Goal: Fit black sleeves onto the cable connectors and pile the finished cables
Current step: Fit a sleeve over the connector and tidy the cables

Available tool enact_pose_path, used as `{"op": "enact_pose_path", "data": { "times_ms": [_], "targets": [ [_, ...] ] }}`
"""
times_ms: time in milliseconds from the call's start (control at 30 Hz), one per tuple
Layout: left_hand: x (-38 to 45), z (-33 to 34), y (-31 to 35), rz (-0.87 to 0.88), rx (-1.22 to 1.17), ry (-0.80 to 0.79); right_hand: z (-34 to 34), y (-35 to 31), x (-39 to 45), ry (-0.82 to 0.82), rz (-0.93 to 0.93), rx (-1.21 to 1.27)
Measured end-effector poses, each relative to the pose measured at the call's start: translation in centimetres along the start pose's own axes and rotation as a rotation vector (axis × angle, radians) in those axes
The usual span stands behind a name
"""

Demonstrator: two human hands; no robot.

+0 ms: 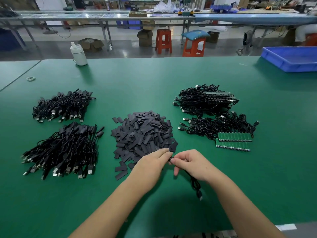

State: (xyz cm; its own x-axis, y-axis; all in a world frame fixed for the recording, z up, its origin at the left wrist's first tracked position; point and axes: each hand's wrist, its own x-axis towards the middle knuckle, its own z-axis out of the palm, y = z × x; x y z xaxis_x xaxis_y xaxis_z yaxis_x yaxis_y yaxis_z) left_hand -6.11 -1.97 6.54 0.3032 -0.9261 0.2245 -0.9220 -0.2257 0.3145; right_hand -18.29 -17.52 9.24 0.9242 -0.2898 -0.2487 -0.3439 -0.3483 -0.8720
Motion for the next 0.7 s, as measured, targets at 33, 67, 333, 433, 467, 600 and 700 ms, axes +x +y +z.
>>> {"op": "enact_pose_path", "data": {
  "times_ms": [33,67,333,433,467,600,700],
  "targets": [
    [0.0,-0.1,0.2,0.002,-0.048,0.025,-0.1,-0.1,-0.1,-0.014,0.002,0.028],
    [0.0,-0.3,0.5,-0.017,-0.145,0.072,-0.2,-0.3,-0.1,-0.019,-0.002,0.075],
    [0.6,-1.5,3.8,-0.488,-1.298,0.033,-0.8,-2.3,1.0,0.227,-0.073,0.789],
    [0.7,-1.6,3.7,-0.53,-1.186,0.121,-0.4,-2.8,1.6,0.317,-0.078,0.768],
    [0.7,-1.6,3.5,-0.541,-1.164,0.144,-0.1,-2.9,1.8,0.332,-0.074,0.755],
    [0.8,-2.0,2.7,-0.565,-1.133,0.188,1.0,-3.5,2.2,0.349,-0.026,0.853],
    [0.5,-1.9,2.2,-0.553,-1.045,0.162,2.1,-3.9,2.6,0.328,-0.028,0.862]
  ]
}}
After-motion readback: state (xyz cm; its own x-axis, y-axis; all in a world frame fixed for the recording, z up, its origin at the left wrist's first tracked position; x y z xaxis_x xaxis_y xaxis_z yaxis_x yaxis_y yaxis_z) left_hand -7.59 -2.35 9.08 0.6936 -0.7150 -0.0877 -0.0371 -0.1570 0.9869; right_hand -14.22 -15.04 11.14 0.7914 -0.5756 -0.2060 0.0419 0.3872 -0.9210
